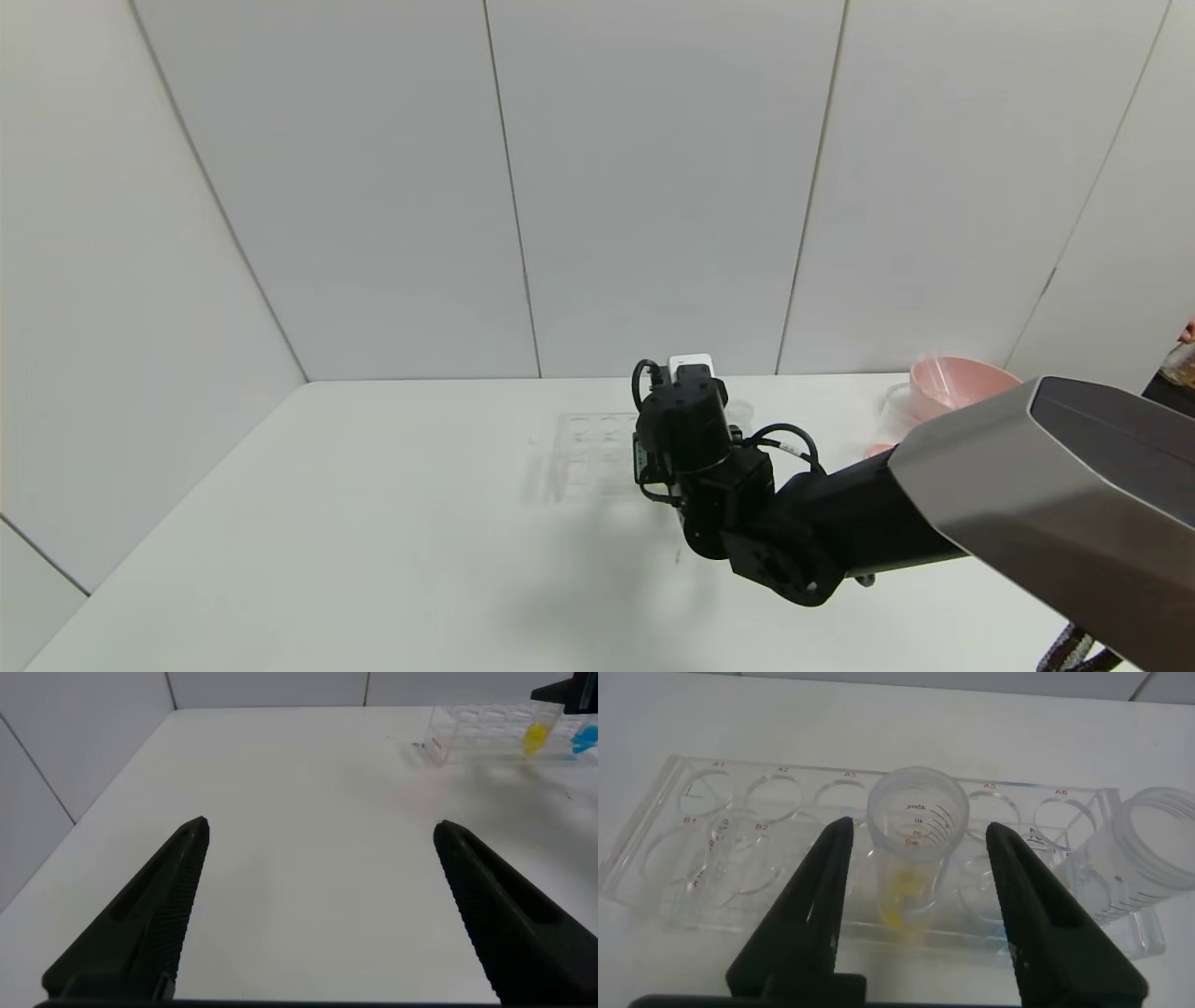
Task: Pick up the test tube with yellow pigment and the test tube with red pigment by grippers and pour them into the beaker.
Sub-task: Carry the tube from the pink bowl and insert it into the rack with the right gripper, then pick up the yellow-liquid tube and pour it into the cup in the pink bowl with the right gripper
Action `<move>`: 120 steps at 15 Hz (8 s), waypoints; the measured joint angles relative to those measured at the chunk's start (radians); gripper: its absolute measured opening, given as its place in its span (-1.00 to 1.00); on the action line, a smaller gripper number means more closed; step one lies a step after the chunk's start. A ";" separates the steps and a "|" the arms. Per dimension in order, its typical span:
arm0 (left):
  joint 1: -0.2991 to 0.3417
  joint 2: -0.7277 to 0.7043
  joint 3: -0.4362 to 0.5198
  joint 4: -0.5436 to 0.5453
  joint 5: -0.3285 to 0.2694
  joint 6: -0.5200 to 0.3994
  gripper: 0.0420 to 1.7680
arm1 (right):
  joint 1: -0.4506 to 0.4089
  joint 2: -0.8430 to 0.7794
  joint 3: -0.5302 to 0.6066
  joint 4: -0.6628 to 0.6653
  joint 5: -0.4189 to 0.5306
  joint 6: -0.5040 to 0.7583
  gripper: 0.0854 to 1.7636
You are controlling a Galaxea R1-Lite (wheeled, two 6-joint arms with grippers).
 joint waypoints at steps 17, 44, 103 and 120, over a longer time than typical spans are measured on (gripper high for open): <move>0.000 0.000 0.000 0.000 0.000 0.000 0.94 | 0.003 -0.023 0.006 0.003 0.002 -0.009 -0.53; 0.000 0.000 0.000 0.000 0.000 0.000 0.94 | -0.267 -0.745 0.476 0.385 0.563 -0.290 -0.53; 0.000 0.000 0.000 0.000 0.000 0.000 0.94 | -0.680 -0.195 -0.617 1.434 0.269 -1.303 -0.53; 0.000 0.000 0.000 0.000 0.000 0.000 0.94 | -0.650 -0.128 -0.652 1.438 0.207 -1.306 -0.53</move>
